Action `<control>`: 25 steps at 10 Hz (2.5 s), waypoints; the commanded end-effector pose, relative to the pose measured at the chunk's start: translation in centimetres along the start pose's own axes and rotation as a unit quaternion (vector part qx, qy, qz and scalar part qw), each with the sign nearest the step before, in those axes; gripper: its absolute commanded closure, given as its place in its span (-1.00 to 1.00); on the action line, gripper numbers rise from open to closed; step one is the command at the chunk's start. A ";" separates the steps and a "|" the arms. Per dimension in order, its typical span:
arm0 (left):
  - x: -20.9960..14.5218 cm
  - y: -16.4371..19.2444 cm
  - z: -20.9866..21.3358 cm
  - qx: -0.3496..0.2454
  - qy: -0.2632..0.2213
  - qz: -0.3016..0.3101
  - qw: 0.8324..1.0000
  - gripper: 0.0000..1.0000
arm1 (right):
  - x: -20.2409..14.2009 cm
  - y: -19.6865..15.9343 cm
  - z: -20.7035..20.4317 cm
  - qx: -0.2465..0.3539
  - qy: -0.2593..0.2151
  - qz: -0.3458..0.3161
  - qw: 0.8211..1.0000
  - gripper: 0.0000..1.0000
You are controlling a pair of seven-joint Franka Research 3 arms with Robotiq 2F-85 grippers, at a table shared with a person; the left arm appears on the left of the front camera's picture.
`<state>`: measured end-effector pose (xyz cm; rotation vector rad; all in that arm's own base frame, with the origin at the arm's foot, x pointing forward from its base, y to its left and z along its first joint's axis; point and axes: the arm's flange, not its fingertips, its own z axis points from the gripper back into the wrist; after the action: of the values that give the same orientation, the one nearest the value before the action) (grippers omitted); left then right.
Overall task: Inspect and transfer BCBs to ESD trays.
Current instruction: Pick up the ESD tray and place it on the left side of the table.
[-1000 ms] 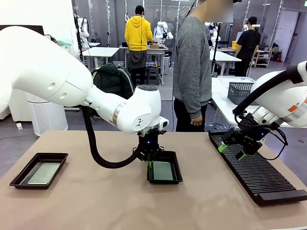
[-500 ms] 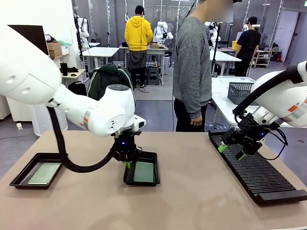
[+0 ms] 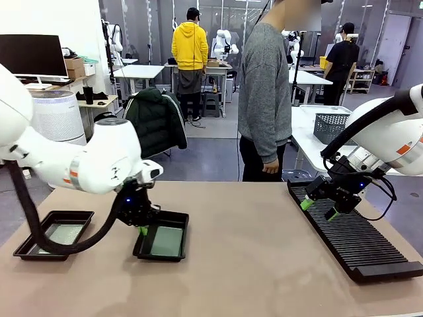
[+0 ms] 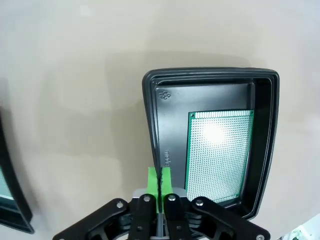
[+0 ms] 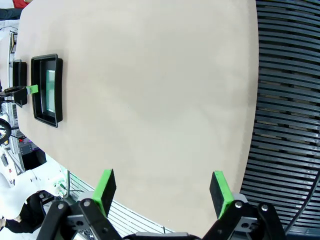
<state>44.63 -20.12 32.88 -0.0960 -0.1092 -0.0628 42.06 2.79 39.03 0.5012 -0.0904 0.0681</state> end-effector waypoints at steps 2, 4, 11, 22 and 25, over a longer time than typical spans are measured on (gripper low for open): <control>-1.3 4.6 1.6 -0.006 -0.006 -0.006 1.000 1.00 | -0.1 0.1 0.1 0.001 0.000 -0.003 1.000 -1.00; -1.1 7.3 2.0 -0.010 0.003 0.001 1.000 1.00 | -0.1 0.1 0.1 0.001 0.000 -0.003 1.000 -1.00; -0.8 13.2 2.2 -0.014 0.009 0.006 1.000 1.00 | -0.1 0.1 0.1 0.001 0.000 -0.003 1.000 -1.00; -1.3 15.0 1.8 0.009 0.005 0.026 1.000 0.78 | -0.1 0.1 0.1 0.001 0.000 -0.003 1.000 -1.00; -1.2 14.6 2.0 0.007 0.008 0.023 1.000 0.34 | -0.1 0.1 0.1 0.001 0.000 -0.003 1.000 -1.00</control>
<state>44.54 -5.59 33.23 -0.0948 -0.0851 -0.0020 42.06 2.78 39.03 0.5011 -0.0905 0.0679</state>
